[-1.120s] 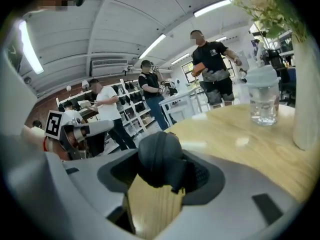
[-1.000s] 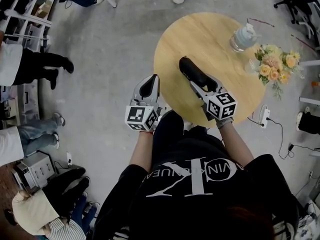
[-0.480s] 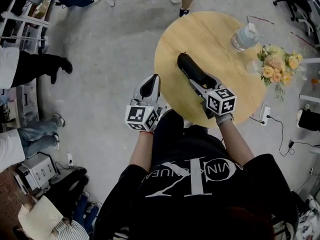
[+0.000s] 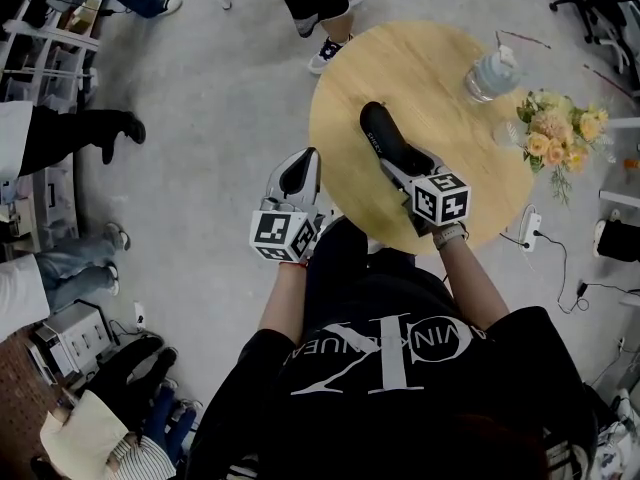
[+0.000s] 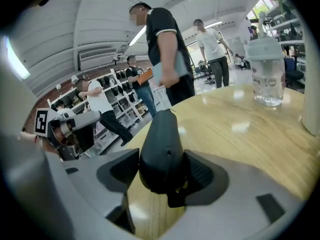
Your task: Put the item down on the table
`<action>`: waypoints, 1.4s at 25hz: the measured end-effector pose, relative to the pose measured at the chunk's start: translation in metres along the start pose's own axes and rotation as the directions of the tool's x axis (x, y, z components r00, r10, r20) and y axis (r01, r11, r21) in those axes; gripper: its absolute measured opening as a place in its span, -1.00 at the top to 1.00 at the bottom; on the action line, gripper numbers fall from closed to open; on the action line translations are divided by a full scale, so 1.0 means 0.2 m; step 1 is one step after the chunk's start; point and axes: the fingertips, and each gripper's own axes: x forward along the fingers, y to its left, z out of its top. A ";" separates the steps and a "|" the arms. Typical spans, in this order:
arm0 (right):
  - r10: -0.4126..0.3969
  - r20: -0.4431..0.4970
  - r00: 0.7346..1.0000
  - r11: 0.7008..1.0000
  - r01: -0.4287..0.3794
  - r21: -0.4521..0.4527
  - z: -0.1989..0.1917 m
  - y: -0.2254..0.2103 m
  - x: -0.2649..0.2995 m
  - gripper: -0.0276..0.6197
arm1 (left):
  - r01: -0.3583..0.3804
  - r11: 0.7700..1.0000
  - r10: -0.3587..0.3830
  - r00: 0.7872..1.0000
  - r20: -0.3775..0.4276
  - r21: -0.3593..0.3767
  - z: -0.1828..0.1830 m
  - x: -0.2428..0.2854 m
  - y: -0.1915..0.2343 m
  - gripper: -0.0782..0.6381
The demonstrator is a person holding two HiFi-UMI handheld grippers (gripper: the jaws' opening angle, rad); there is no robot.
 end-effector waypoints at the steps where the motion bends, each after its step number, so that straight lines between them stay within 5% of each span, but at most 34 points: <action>1: -0.002 -0.001 1.000 1.000 0.002 -0.002 0.00 0.00 0.00 0.10 | 0.000 1.000 0.000 1.000 0.000 -0.001 0.00 0.00 0.00 0.75; 19: -0.034 0.035 0.999 0.999 0.035 -0.018 0.06 -0.07 -0.14 0.10 | -0.008 1.000 0.008 1.000 0.014 -0.025 0.00 -0.01 -0.10 0.75; 26: -0.044 0.117 0.992 0.998 0.050 -0.046 0.17 -0.07 -0.22 0.12 | -0.022 1.000 0.022 0.999 0.045 -0.008 0.05 -0.02 -0.12 0.75; 30: -0.054 0.173 0.983 0.993 0.071 -0.092 0.25 -0.05 -0.29 0.49 | -0.026 1.000 0.026 0.998 0.057 -0.001 0.08 -0.03 -0.14 0.75; 35: -0.036 0.237 0.971 0.977 0.084 -0.198 0.37 0.00 -0.37 0.73 | -0.028 1.000 0.027 0.996 0.081 0.011 0.12 -0.03 -0.15 0.75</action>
